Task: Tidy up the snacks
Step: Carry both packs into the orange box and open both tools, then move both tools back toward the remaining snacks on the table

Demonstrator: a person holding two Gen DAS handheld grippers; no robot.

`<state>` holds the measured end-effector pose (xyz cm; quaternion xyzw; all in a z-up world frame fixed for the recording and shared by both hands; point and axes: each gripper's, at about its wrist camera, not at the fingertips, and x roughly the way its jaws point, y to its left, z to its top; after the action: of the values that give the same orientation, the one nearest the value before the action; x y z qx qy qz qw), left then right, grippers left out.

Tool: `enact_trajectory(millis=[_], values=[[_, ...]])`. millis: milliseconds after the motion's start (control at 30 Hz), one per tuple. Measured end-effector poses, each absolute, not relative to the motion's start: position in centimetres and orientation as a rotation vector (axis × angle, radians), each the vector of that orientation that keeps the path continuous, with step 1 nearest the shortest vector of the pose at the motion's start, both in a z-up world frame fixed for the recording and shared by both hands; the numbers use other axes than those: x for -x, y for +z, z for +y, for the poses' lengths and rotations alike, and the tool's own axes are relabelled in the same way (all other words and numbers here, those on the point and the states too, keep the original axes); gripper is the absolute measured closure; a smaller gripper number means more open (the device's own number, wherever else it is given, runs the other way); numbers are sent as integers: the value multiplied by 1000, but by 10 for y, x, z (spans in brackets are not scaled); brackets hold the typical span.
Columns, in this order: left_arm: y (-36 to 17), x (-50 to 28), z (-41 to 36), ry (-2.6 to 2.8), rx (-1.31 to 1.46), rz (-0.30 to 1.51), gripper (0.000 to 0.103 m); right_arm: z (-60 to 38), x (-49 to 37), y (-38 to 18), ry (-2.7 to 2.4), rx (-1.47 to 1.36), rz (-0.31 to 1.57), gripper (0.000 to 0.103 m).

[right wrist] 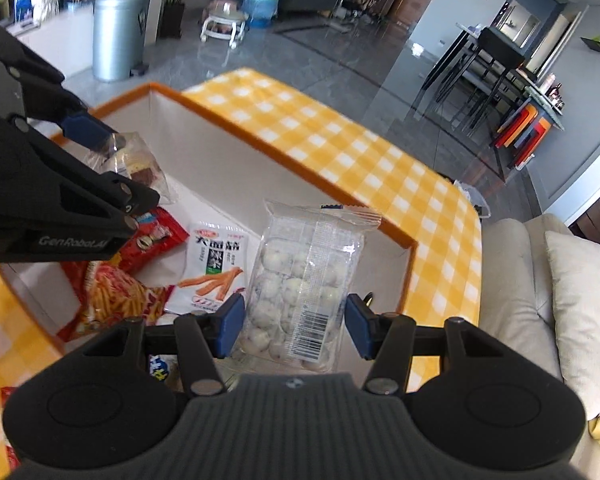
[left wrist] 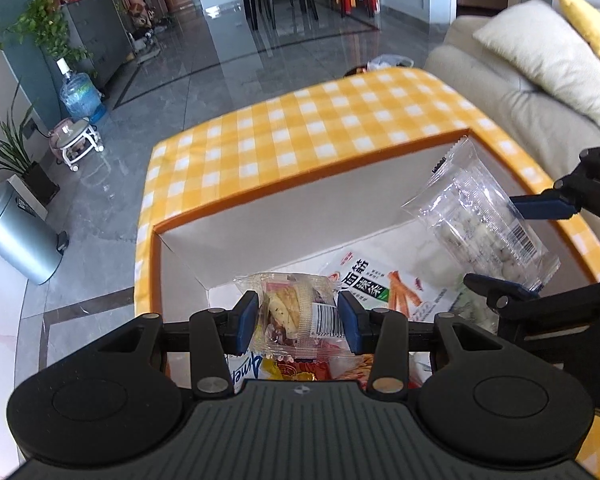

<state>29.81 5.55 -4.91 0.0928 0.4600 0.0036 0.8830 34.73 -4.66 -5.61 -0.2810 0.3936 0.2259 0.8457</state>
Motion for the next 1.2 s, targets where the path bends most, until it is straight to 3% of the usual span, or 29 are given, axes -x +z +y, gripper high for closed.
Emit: enact_trajectory(millis=[533, 767, 1033, 1200], values=[[-81, -312, 58, 12, -237, 1053, 53, -26, -366, -89, 461, 727, 886, 53], [-77, -310, 58, 7, -257, 1046, 42, -24, -362, -83, 461, 737, 878, 54], [-60, -300, 57, 13, -275, 1013, 29, -28, -356, -66, 449, 718, 853, 46], [-46, -290, 57, 10, -279, 978, 27, -31, -350, -54, 436, 689, 836, 39]])
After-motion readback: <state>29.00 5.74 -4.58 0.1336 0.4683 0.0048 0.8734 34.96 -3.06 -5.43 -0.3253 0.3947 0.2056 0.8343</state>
